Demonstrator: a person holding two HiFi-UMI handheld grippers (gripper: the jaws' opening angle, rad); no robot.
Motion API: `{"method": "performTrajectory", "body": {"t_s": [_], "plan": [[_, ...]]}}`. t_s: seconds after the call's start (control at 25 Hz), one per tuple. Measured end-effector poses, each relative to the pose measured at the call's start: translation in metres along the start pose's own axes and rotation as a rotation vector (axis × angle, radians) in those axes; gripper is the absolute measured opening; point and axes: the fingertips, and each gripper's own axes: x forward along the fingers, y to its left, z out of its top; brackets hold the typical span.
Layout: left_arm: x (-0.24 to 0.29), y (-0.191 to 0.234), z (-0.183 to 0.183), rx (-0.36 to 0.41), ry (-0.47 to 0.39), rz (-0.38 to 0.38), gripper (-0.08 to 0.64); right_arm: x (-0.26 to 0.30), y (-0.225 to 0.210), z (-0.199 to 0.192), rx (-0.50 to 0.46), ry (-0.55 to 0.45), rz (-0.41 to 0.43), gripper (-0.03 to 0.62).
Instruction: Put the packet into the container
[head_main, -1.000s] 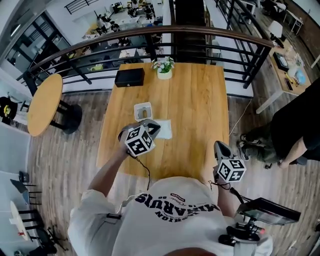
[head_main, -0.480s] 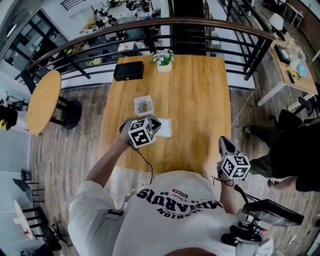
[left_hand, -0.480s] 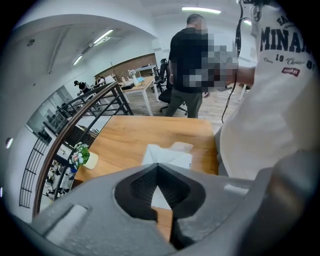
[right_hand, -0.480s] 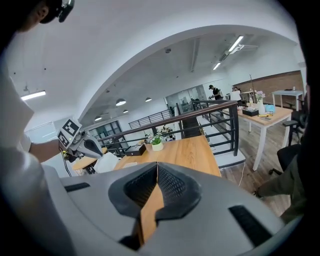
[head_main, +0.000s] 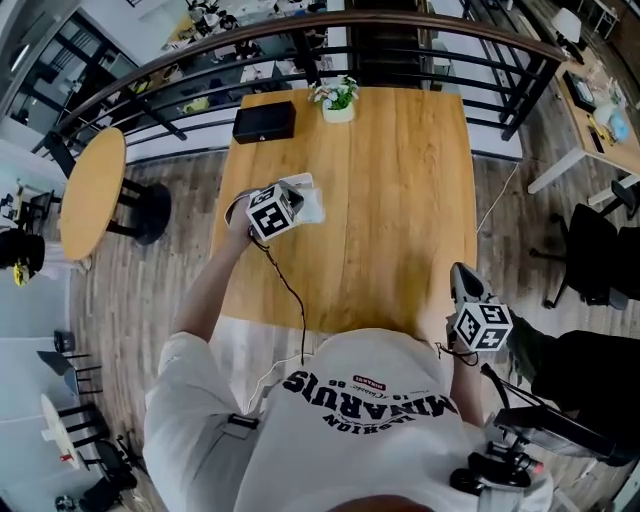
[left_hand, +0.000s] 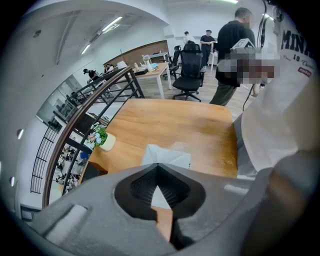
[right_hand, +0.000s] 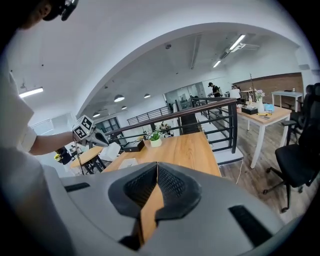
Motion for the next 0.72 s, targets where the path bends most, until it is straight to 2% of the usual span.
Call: {"method": "performTrajectory", "body": {"t_s": [0.28,0.56,0.72], "plan": [[0.044,0.056,-0.032,-0.032,0.086,-0.001,0.003,0.006,-0.004,-0.004,0.023,0.009,-0.019,0.011],[0.103,0.075,-0.048,-0.052,0.128,-0.024,0.003,0.001,-0.012,-0.013,0.048,0.038,-0.062,0.011],[0.135,0.083,-0.073,-0.136,0.199,-0.040,0.003,0.002,-0.019,-0.013,0.057,0.047,-0.082,0.011]]}}
